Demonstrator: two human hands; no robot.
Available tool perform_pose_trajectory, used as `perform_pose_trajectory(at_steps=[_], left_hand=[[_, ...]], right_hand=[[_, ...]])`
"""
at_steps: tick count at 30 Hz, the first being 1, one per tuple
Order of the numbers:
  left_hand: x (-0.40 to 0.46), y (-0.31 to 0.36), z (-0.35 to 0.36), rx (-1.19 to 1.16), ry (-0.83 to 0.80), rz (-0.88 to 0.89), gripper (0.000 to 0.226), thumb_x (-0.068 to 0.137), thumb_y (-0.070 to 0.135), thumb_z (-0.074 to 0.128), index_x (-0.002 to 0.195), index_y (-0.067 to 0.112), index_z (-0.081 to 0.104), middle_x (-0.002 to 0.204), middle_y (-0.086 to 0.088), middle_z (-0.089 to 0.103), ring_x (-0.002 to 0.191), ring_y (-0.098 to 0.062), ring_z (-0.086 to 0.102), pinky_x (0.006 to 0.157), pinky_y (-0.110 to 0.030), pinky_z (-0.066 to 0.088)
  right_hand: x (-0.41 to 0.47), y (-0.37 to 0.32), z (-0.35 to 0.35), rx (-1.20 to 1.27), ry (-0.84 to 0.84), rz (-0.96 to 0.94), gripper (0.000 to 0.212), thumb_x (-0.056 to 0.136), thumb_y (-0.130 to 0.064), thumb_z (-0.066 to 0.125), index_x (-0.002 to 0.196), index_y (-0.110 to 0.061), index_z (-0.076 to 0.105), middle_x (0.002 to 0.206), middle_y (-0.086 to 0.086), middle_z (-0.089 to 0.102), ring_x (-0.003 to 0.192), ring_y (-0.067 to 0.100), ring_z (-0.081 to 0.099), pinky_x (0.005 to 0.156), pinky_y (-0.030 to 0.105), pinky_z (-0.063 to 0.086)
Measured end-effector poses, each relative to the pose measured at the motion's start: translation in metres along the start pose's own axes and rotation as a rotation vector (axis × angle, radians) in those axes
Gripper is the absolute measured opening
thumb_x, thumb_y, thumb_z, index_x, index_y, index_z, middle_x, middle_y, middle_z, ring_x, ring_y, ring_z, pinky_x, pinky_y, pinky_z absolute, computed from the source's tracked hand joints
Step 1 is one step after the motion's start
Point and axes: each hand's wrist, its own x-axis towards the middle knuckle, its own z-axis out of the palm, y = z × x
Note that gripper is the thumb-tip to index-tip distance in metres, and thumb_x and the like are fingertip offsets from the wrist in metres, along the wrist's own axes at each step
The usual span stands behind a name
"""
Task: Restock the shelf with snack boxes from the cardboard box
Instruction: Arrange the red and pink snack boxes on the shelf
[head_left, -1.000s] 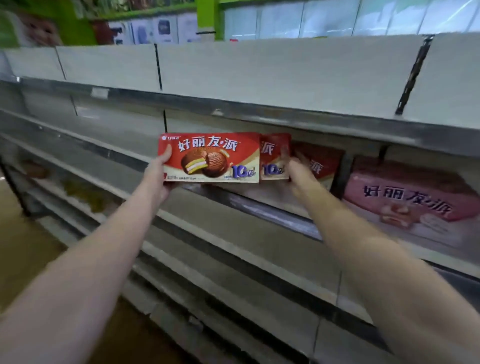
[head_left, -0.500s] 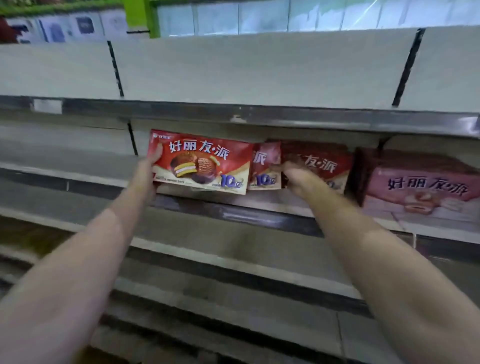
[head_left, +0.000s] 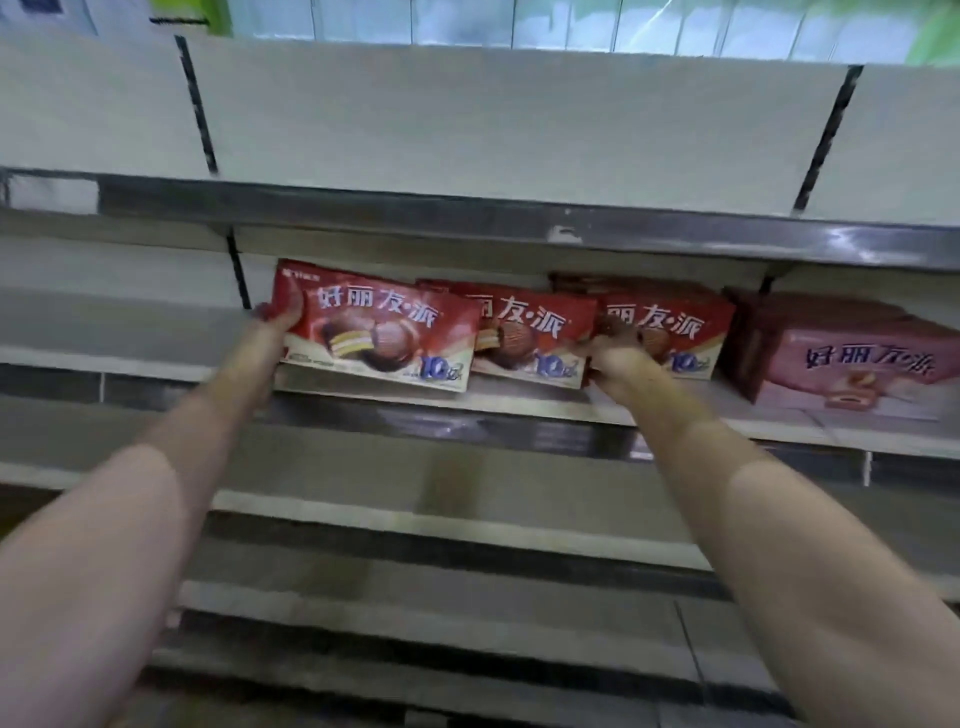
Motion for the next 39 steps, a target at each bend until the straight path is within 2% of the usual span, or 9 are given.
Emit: perform_pose_trajectory(at_steps=[3, 6, 9, 14, 21, 26, 29, 36, 39], left_hand=[[-0.005, 0.007, -0.004, 0.042, -0.022, -0.077, 0.07, 0.075, 0.057, 0.071, 0.129, 0.016, 0.053, 0.114, -0.011, 0.07, 0.097, -0.026, 0.072, 0.089, -0.047, 0.056], [-0.004, 0.014, -0.008, -0.005, -0.084, -0.174, 0.04, 0.093, 0.028, 0.064, 0.128, 0.02, 0.047, 0.096, -0.007, 0.074, 0.077, -0.021, 0.074, 0.083, -0.05, 0.055], [-0.005, 0.02, -0.008, -0.026, -0.137, -0.213, 0.049, 0.092, 0.022, 0.064, 0.136, 0.024, 0.043, 0.111, -0.01, 0.07, 0.094, -0.027, 0.071, 0.08, -0.05, 0.054], [-0.004, 0.017, -0.01, 0.043, -0.201, -0.207, 0.074, 0.082, 0.014, 0.071, 0.147, 0.023, 0.037, 0.131, -0.012, 0.061, 0.112, -0.028, 0.063, 0.095, -0.051, 0.05], [-0.004, 0.013, -0.003, 0.016, -0.19, -0.199, 0.058, 0.092, 0.009, 0.063, 0.145, 0.02, 0.041, 0.13, -0.011, 0.06, 0.116, -0.028, 0.059, 0.097, -0.045, 0.049], [-0.008, 0.018, 0.003, 0.059, -0.292, -0.211, 0.07, 0.072, 0.009, 0.075, 0.136, 0.02, 0.047, 0.125, -0.01, 0.063, 0.116, -0.027, 0.06, 0.099, -0.046, 0.048], [-0.015, 0.022, 0.028, 0.121, -0.368, -0.214, 0.053, 0.07, 0.006, 0.078, 0.117, 0.018, 0.056, 0.117, -0.009, 0.066, 0.11, -0.025, 0.061, 0.102, -0.045, 0.046], [-0.034, 0.015, 0.116, 0.18, -0.613, -0.237, 0.104, 0.019, 0.025, 0.102, 0.114, 0.018, 0.061, 0.106, -0.005, 0.075, 0.105, -0.023, 0.067, 0.081, -0.034, 0.053], [-0.044, 0.012, 0.15, 0.152, -0.685, -0.256, 0.103, 0.028, 0.024, 0.101, 0.122, 0.016, 0.06, 0.113, -0.009, 0.073, 0.11, -0.028, 0.067, 0.083, -0.038, 0.055]], right_hand=[[0.0, -0.003, -0.002, -0.131, -0.037, 0.056, 0.033, 0.086, 0.009, 0.067, 0.102, -0.018, 0.059, 0.102, 0.002, 0.068, 0.093, 0.021, 0.063, 0.079, 0.038, 0.053], [0.002, -0.004, -0.001, -0.23, -0.002, 0.107, 0.044, 0.086, -0.002, 0.072, 0.124, -0.017, 0.056, 0.104, 0.003, 0.069, 0.098, 0.025, 0.061, 0.077, 0.037, 0.047], [0.001, 0.0, 0.004, -0.224, 0.056, 0.054, 0.048, 0.088, -0.002, 0.071, 0.132, -0.009, 0.055, 0.119, 0.008, 0.066, 0.105, 0.023, 0.061, 0.069, 0.03, 0.048], [0.005, 0.001, 0.004, -0.327, 0.071, 0.039, 0.046, 0.09, 0.001, 0.067, 0.134, -0.005, 0.053, 0.133, 0.015, 0.061, 0.125, 0.03, 0.056, 0.106, 0.044, 0.045], [0.006, 0.012, 0.003, -0.454, 0.149, 0.011, 0.035, 0.088, -0.01, 0.072, 0.121, -0.013, 0.062, 0.123, 0.008, 0.068, 0.117, 0.028, 0.061, 0.108, 0.044, 0.045], [-0.002, 0.008, -0.003, -0.564, 0.166, -0.006, 0.032, 0.09, -0.017, 0.071, 0.121, -0.016, 0.061, 0.117, 0.005, 0.066, 0.114, 0.024, 0.059, 0.107, 0.04, 0.044], [-0.006, 0.004, -0.018, -0.526, 0.161, 0.04, 0.041, 0.09, -0.01, 0.069, 0.129, -0.012, 0.057, 0.126, 0.011, 0.064, 0.118, 0.032, 0.06, 0.106, 0.047, 0.046], [-0.022, -0.002, -0.085, -0.519, 0.171, -0.025, 0.029, 0.088, 0.011, 0.063, 0.111, -0.007, 0.059, 0.088, 0.002, 0.06, 0.093, 0.023, 0.058, 0.092, 0.036, 0.049], [-0.028, -0.004, -0.114, -0.583, 0.206, 0.007, 0.03, 0.087, 0.002, 0.069, 0.114, -0.012, 0.063, 0.095, 0.005, 0.066, 0.094, 0.027, 0.064, 0.093, 0.04, 0.052]])
